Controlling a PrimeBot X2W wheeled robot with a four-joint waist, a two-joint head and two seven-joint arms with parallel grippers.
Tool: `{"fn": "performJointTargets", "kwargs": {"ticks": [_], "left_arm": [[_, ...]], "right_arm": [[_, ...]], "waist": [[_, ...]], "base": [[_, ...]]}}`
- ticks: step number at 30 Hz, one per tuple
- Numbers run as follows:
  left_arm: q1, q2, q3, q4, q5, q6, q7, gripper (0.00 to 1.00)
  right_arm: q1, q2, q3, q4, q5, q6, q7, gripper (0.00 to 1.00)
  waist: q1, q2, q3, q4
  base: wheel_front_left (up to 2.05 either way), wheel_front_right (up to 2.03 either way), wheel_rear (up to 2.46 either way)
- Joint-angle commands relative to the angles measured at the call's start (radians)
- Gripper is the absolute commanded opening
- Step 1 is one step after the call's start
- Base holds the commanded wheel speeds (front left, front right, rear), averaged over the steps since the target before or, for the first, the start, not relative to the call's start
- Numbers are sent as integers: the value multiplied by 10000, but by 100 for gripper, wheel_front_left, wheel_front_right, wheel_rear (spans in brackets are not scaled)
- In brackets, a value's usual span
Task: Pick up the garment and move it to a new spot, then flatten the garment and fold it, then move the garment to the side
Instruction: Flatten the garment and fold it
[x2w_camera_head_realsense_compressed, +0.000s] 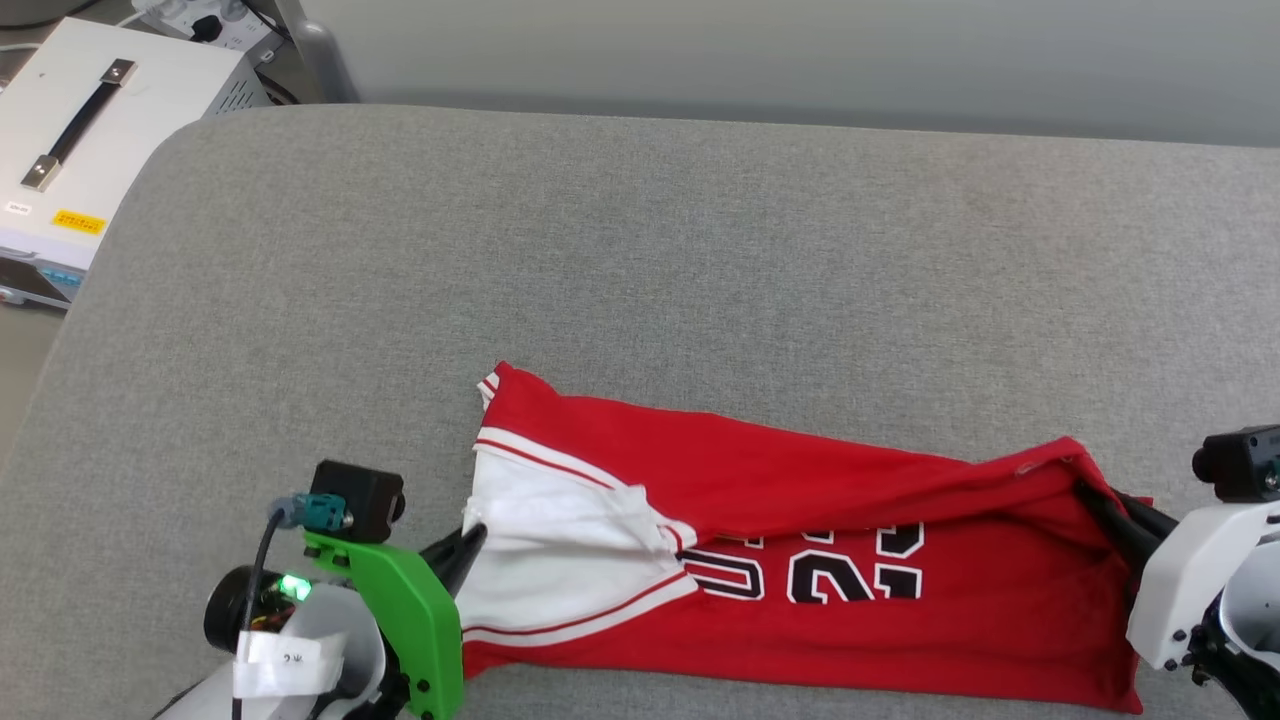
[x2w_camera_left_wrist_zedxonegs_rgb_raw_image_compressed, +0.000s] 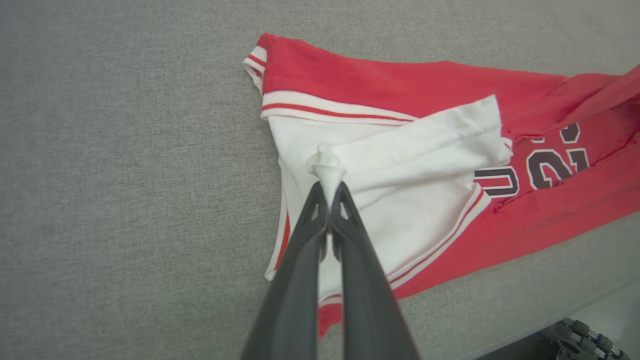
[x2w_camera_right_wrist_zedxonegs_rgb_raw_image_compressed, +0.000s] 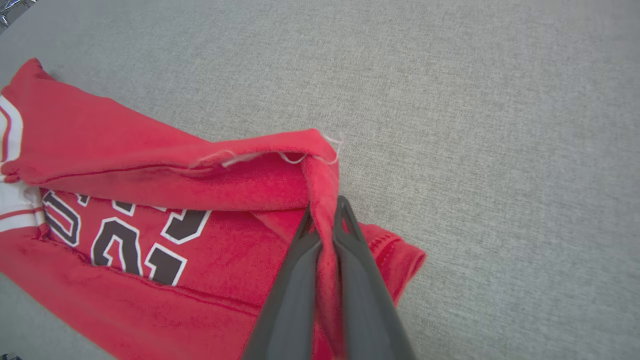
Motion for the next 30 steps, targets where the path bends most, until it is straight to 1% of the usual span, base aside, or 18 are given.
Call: {"fn": "performJointTargets", "kwargs": {"ticks": [1,7,15,16,17,18,19,20,21,22,26,30], "left_arm": [[224,39,-62,28,-11,79,-75,0],[445,-21,-388,517,112,0,-53,0],[357,-163,-568,1101,140,-201,-33,0],[336,-183,-608,1155,131,-244,12,0],[316,-199,-635,1198,128,-270,43,0],[298,-223,-661,1252,117,-292,76,0],[285,-237,-686,1302,117,-295,112,0],[276,-251,-722,1369,112,-297,172,28],[275,-264,-740,1422,103,-284,208,97],[279,-279,-765,1478,96,-274,244,100],[314,-313,-722,1593,140,-228,36,100],[334,-342,-549,1602,159,-146,-335,100]], "right_arm": [[249,-83,4,-119,-120,-9,54,0],[717,-311,184,-321,-508,-9,180,0],[728,-871,880,-355,-1151,-9,210,0],[706,-926,984,-317,-1197,-9,230,31],[686,-969,1071,-286,-1231,-9,248,91],[667,-987,1126,-221,-1227,-9,290,100],[652,-996,1197,-198,-1201,-9,322,100],[648,-997,1261,-151,-1113,-9,401,100],[647,-1002,1301,-132,-1036,-9,460,100],[643,-1014,1360,-148,-927,-9,517,100],[715,-1072,1348,-279,-387,-9,885,100],[857,-1127,986,-568,104,-9,1393,100]], "waist": [[1,0,-40,1],[1,0,-51,-45],[1,0,59,-105],[1,0,82,-107],[1,0,95,-107],[1,0,105,-106],[1,0,109,-104],[1,0,104,-103],[1,0,84,-103],[1,0,36,-107],[1,0,-245,-133],[1,0,-610,-156]], "base": [[0,0,0],[0,0,0],[0,0,0],[0,0,0],[0,0,0],[0,0,0],[0,0,0],[0,0,0],[0,0,0],[0,0,0],[0,0,0],[0,0,0]]}}
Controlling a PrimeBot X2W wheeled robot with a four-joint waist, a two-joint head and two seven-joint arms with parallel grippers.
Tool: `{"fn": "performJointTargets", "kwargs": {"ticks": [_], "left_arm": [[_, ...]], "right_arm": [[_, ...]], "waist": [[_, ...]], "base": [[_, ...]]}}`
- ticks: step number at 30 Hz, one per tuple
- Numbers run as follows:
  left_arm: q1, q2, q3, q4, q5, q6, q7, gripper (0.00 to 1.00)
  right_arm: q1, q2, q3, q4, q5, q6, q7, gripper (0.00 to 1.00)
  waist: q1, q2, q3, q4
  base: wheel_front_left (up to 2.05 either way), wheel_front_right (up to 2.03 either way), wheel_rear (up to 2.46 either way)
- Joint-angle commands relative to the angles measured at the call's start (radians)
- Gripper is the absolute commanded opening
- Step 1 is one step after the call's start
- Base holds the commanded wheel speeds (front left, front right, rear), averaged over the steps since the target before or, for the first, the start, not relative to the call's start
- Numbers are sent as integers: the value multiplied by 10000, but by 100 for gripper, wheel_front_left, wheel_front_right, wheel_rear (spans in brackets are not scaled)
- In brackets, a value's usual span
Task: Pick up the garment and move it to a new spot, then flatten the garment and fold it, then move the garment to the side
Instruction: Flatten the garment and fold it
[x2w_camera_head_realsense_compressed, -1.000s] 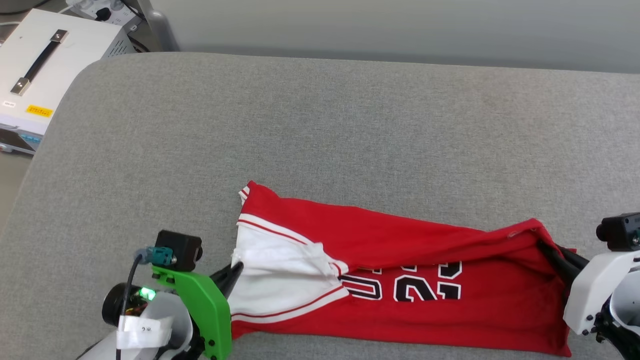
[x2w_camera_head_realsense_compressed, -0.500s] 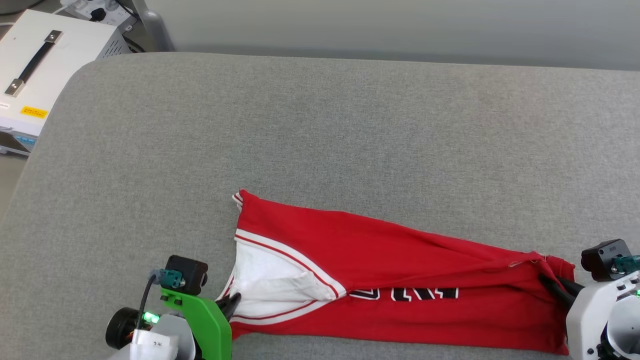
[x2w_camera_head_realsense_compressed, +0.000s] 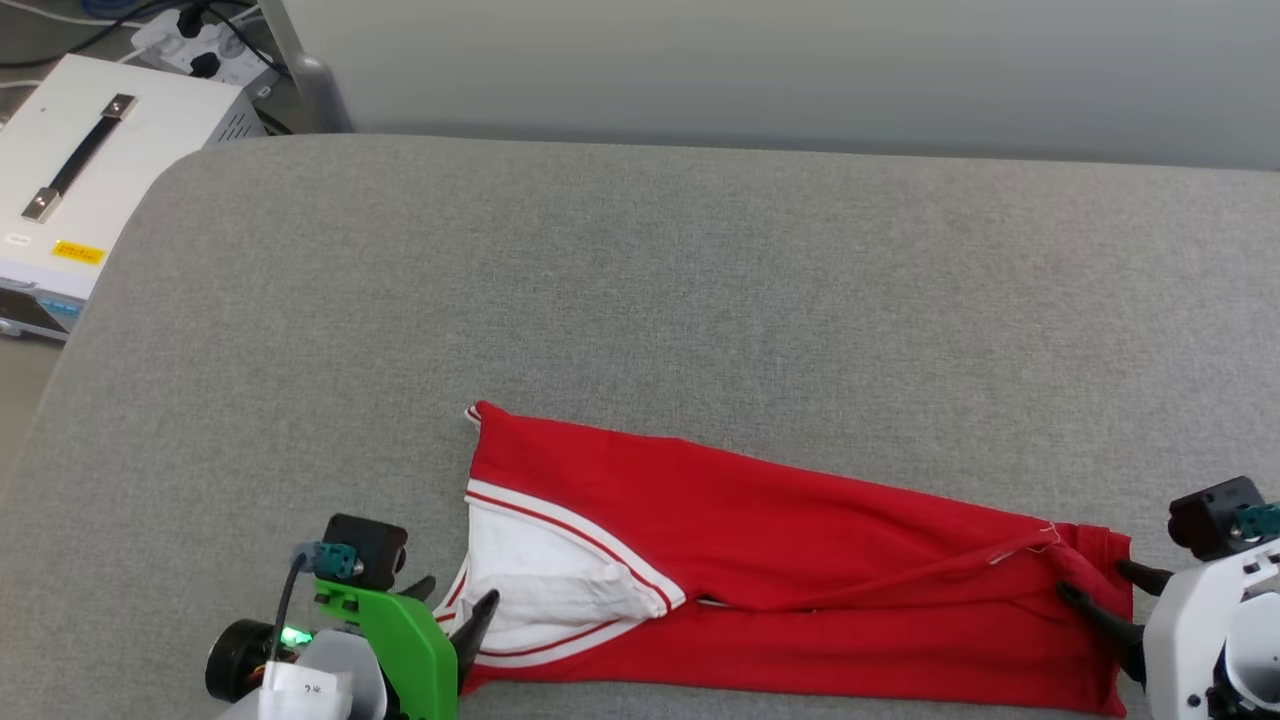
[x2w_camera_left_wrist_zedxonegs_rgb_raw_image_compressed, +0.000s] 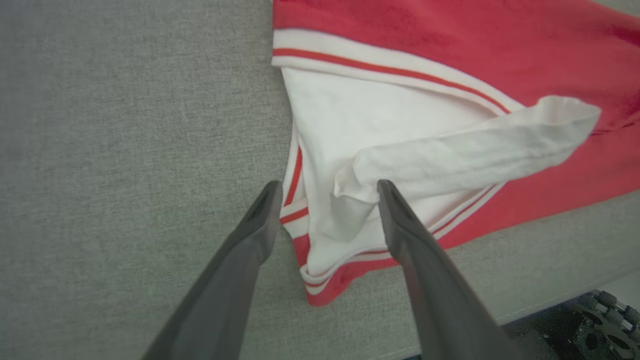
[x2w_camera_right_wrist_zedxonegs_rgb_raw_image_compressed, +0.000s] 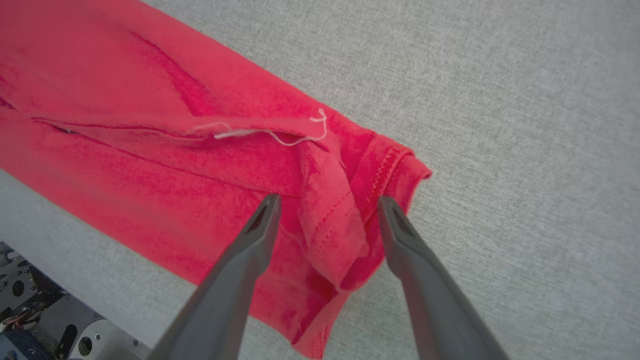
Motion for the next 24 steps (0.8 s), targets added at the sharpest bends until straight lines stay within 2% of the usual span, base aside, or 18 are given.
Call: {"fn": "performJointTargets", "kwargs": {"ticks": [1,5,8,11,17,24], "left_arm": [[16,-50,136,-30,111,98,-235,100],[7,-171,472,-215,233,250,-1044,100],[-9,-316,757,-336,435,399,-1880,100],[-14,-478,1005,-307,753,585,-2823,100],[-123,-698,1247,-75,1600,836,-4379,100],[-123,-1088,1942,0,2592,860,-4819,100]], "right_arm": [[164,12,-241,-124,212,-9,151,100],[490,335,-1244,-291,522,-9,1056,100],[784,927,-2259,-437,543,-9,1794,100],[1068,1790,-3333,-494,439,-9,2615,100],[1152,3515,-5109,-613,-107,-9,3470,100],[773,4730,-6356,-303,-685,-9,4021,100]], "waist": [[0,-1,-292,-26],[0,-1,-556,-26],[0,-1,-641,-12],[0,-1,-637,14],[0,-1,-380,105],[0,-1,-38,241]], "base": [[0,0,0],[0,0,0],[0,0,0],[0,0,0],[0,0,0],[0,0,0]]}}
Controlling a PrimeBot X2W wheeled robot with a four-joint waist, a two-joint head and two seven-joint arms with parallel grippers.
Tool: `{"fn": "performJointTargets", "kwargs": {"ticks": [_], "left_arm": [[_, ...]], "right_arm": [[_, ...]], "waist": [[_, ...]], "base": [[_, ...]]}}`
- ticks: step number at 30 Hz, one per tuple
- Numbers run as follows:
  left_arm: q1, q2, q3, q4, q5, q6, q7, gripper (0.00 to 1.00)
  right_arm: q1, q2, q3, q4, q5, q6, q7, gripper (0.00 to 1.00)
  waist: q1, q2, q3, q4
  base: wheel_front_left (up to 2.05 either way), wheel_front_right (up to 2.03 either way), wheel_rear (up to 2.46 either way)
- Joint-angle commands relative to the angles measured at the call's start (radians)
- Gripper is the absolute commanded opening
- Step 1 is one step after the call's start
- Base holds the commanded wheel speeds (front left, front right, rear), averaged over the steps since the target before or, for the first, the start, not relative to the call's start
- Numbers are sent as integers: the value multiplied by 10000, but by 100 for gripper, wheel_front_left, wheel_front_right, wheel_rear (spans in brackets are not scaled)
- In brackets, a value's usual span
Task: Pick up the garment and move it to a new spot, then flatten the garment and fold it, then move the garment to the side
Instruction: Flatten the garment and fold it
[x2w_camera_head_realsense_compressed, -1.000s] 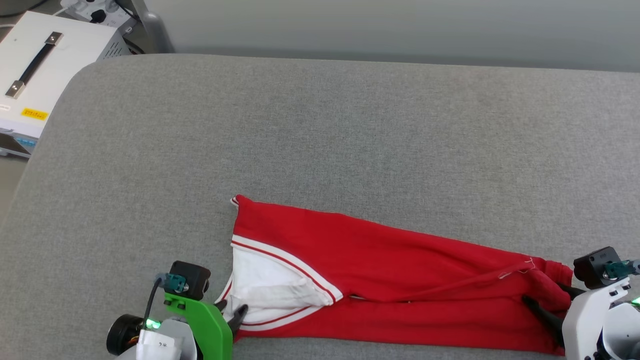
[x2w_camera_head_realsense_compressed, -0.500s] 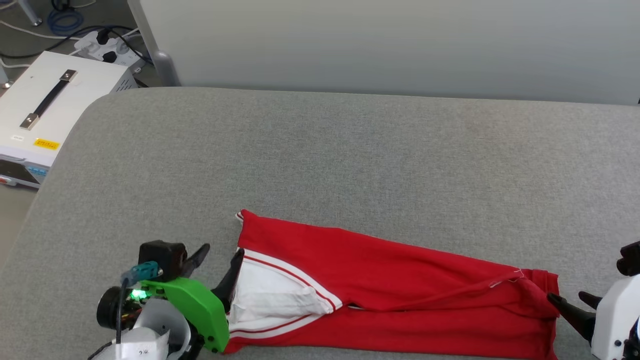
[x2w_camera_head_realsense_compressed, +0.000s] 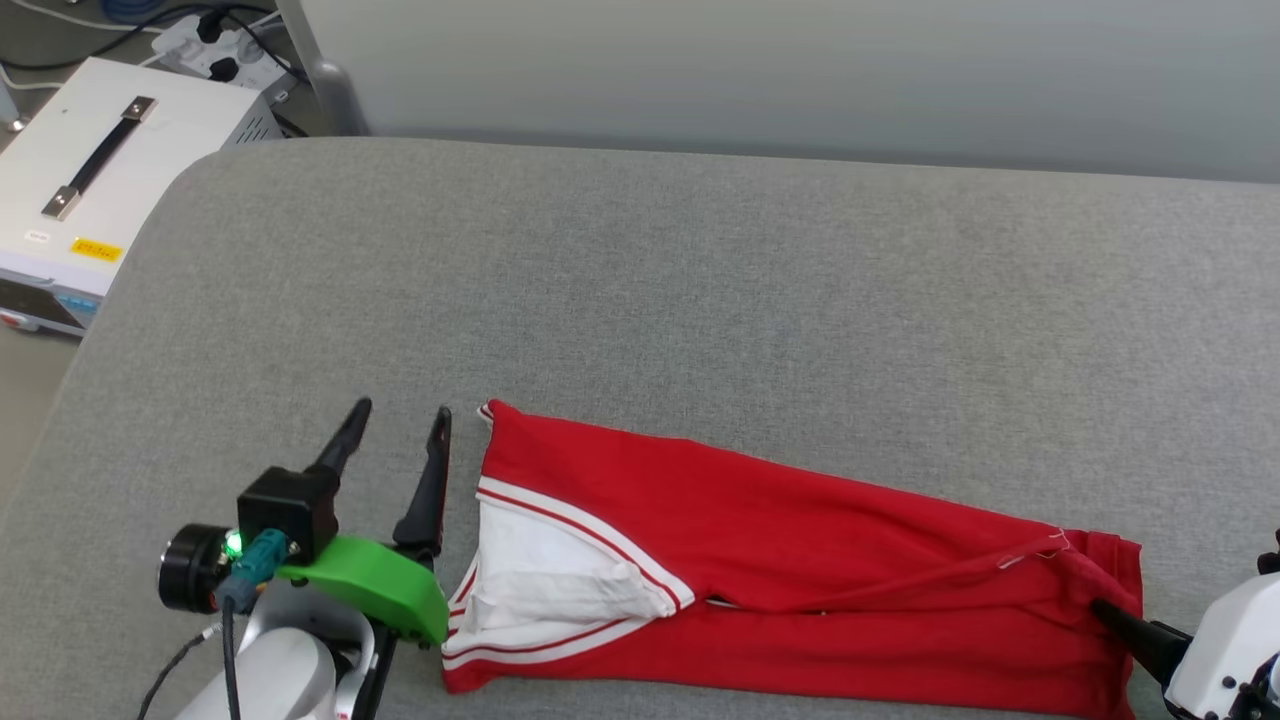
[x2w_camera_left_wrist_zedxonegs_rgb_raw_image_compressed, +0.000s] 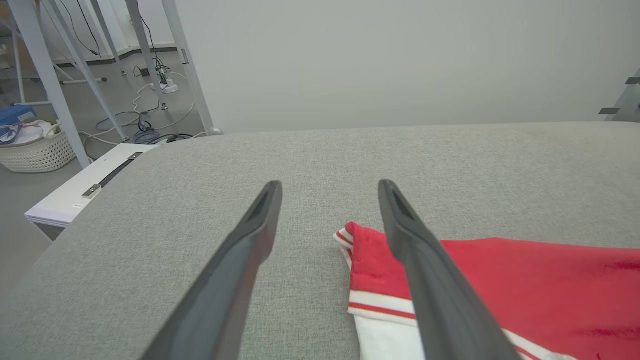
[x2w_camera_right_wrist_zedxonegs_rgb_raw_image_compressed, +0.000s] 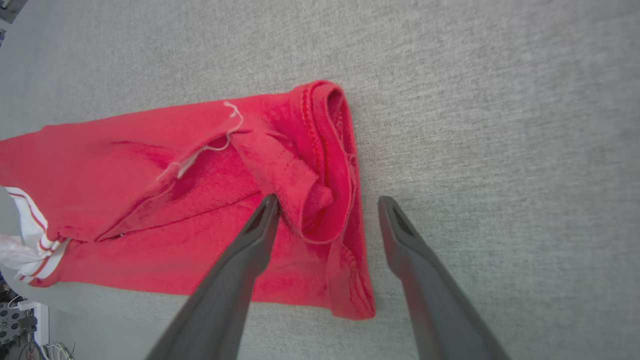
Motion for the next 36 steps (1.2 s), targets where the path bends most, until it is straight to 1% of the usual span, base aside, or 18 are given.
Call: {"fn": "performJointTargets", "kwargs": {"ticks": [1,5,10,16,21,22,23,24,25,29,36], "left_arm": [[-72,-159,287,-74,270,-15,-60,100],[181,-450,870,-96,825,-332,-64,100],[423,-796,1412,-22,1290,-708,-66,100],[550,-1160,1889,203,1684,-1149,-67,100],[577,-1399,2208,441,1927,-1483,-67,100],[590,-1434,2255,478,1964,-1533,-67,100],[609,-1476,2308,524,2008,-1593,-67,100],[628,-1517,2357,569,2050,-1650,-67,100],[644,-1548,2391,606,2083,-1696,-68,100],[737,-1665,2534,767,2209,-1876,-68,100],[892,-1842,2756,917,2392,-2072,-68,100]], "right_arm": [[-231,118,-158,104,-157,-6,83,100],[-456,407,-453,442,-319,-6,178,100],[-614,636,-540,889,-379,-6,340,100],[-644,831,-5,1305,-135,-6,449,100],[-672,858,561,1480,105,-6,304,100],[-679,856,624,1519,147,-6,280,95],[-689,841,680,1571,192,-6,245,49],[-700,808,716,1626,238,-6,185,31],[-706,764,742,1668,264,-6,126,1],[-663,516,829,1823,340,-6,-148,0],[-599,168,668,1948,594,-6,-692,0]], "waist": [[1,0,149,88],[1,0,328,166],[1,0,490,219],[1,0,576,221],[1,0,546,170],[1,0,529,159],[1,0,505,148],[1,0,480,139],[1,0,454,130],[1,0,322,94],[1,0,123,15]], "base": [[0,0,0],[0,0,0],[0,0,0],[0,0,0],[0,0,0],[0,0,0],[0,0,0],[0,0,0],[0,0,0],[0,0,0],[0,0,0]]}}
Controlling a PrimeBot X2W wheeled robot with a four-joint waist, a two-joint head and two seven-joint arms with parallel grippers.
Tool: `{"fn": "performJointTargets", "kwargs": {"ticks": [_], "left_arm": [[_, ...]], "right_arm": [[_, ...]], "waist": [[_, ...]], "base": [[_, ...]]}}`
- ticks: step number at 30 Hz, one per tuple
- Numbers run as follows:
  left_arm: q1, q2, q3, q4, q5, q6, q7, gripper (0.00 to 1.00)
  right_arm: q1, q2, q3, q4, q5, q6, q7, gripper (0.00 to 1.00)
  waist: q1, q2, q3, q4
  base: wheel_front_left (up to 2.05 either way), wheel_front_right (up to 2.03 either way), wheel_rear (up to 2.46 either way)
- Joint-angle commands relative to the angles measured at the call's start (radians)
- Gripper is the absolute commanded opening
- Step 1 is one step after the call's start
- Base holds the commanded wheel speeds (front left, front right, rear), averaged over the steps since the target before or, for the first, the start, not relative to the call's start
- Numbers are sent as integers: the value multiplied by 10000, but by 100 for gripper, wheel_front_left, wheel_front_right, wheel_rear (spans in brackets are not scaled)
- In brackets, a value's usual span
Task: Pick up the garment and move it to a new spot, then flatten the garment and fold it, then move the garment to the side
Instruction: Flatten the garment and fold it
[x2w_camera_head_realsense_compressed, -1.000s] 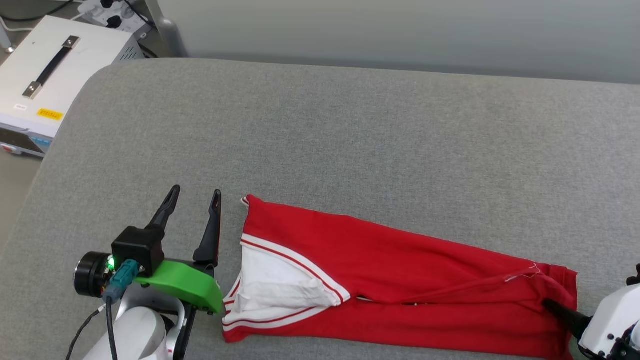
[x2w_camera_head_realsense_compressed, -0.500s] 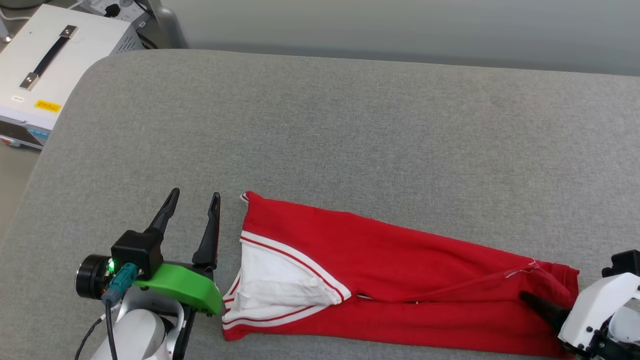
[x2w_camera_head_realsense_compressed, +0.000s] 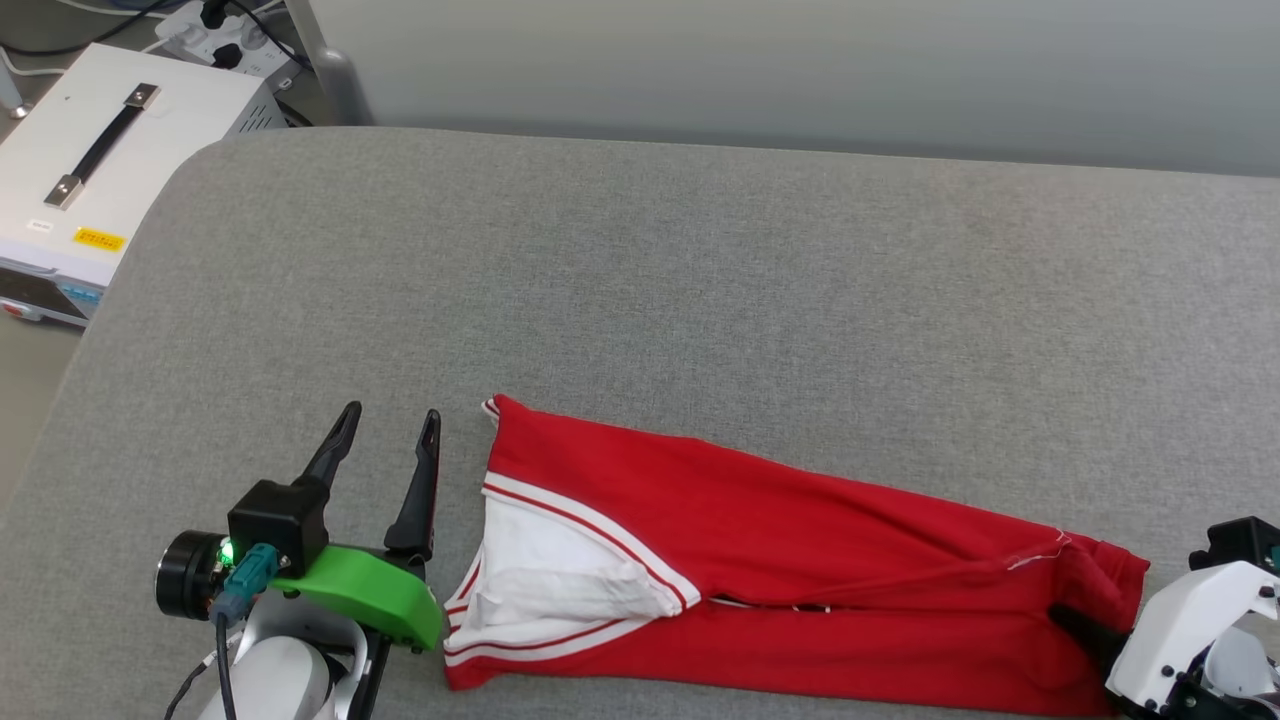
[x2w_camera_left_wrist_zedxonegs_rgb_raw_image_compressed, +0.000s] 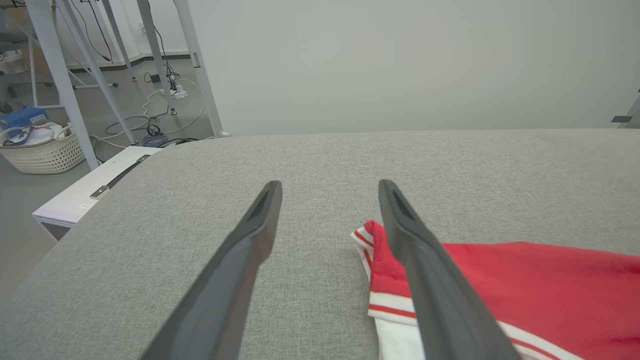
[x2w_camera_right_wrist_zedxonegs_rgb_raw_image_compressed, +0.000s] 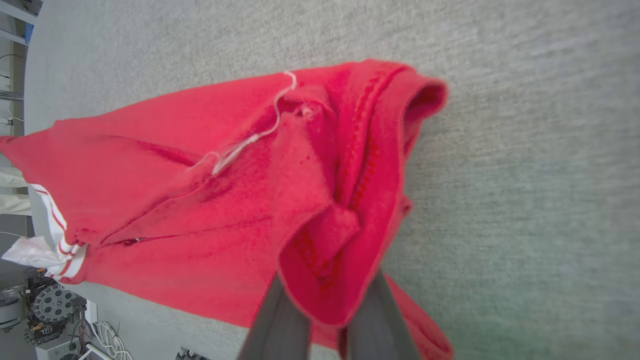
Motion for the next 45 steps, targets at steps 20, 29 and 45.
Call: {"fn": "performJointTargets", "kwargs": {"ticks": [20,29,45], "left_arm": [[333,-437,325,192,368,-346,-59,100],[532,-614,472,317,421,-447,-59,100],[905,-918,860,400,501,-616,-59,100]], "right_arm": [[-44,-1747,-865,752,119,-11,-1100,0],[387,-1670,-298,-274,416,-11,-1000,0],[1170,231,996,-3233,298,-11,575,0]], "waist": [[0,0,-285,-230],[0,0,-777,-354],[0,0,-1302,120]], "base": [[0,0,0],[0,0,0],[0,0,0]]}}
